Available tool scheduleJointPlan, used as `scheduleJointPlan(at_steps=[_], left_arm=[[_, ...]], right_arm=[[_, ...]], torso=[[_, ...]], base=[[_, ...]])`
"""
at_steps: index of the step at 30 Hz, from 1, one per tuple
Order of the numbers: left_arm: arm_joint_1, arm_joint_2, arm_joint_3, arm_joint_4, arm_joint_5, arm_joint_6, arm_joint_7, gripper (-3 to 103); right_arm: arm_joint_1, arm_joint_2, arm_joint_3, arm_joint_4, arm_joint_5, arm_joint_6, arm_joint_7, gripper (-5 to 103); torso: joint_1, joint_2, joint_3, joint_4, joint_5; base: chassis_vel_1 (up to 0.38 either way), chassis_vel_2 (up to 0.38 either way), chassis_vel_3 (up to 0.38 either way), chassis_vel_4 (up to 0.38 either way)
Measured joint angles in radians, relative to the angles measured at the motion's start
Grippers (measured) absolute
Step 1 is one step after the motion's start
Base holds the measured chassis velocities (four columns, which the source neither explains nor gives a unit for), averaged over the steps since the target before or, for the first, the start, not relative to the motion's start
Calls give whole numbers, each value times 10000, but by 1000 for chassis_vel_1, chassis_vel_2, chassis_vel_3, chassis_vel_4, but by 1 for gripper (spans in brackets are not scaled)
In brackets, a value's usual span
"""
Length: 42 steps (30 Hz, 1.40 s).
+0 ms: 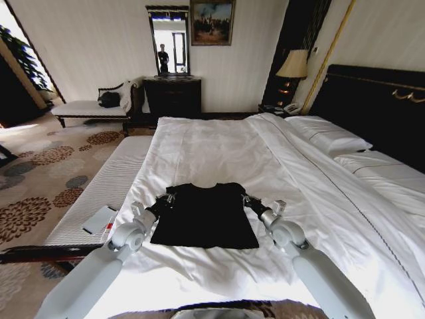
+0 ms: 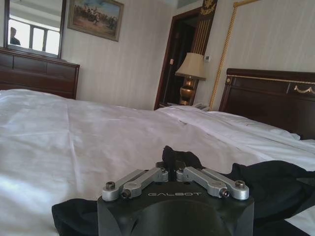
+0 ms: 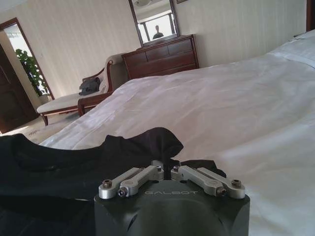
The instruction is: Fold the clothes on the bed.
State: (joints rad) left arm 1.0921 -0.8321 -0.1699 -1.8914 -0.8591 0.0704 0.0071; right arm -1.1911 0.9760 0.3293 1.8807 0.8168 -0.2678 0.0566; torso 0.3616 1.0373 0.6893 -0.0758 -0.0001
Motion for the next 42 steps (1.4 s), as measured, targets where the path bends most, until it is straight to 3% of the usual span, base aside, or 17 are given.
scheduleJointPlan(at_steps=[5, 10, 17, 20, 34, 37, 39, 41, 42], left_arm=[[935, 115, -624, -386, 279, -163, 5, 2], [1644, 10, -951, -488, 581, -303, 9, 2], [2655, -456, -1099, -649, 1164, -550, -2, 2], [3248, -838, -1073, -678, 1778, -782, -3, 2], [3872, -608, -1208, -895, 2431, -832, -2, -1], [4158, -458, -1173, -1027, 2969, -799, -1, 13], [4221, -434, -1163, -1075, 3061, -789, 0, 13], [4314, -407, -1181, -1161, 3196, -785, 1, 24], [4389, -366, -1250, -1224, 3286, -783, 1, 30]], right_arm=[[-1352, 495, 449, 521, -725, 104, -34, 1], [-1753, 744, 487, 570, -1176, 249, -134, 1], [-1978, 913, 449, 537, -1542, 465, -241, 1], [-2118, 820, 506, 371, -1759, 676, -351, 1], [-2868, 1079, 358, 535, -2575, 1090, -528, -2], [-3085, 1144, 318, 556, -2838, 1213, -621, 13], [-3134, 1149, 315, 601, -2873, 1220, -623, 18], [-3228, 1111, 315, 730, -2930, 1239, -585, 23], [-3315, 995, 326, 847, -2977, 1241, -534, 33]], torso=[[0, -1, -1, 0, 1], [-1, 0, -1, 3, 1], [1, -1, 0, 3, 0], [1, 0, 0, 3, 1], [1, -2, 1, 3, 1], [1, -3, 0, 3, 1], [0, -2, 0, 2, 1], [0, -3, 0, 3, 0], [1, -2, 0, 3, 1]], base=[[0, 0, 0, 0], [0, 0, 0, 0], [0, 0, 0, 0], [0, 0, 0, 0], [0, 0, 0, 0], [0, 0, 0, 0], [0, 0, 0, 0], [0, 0, 0, 0], [0, 0, 0, 0]])
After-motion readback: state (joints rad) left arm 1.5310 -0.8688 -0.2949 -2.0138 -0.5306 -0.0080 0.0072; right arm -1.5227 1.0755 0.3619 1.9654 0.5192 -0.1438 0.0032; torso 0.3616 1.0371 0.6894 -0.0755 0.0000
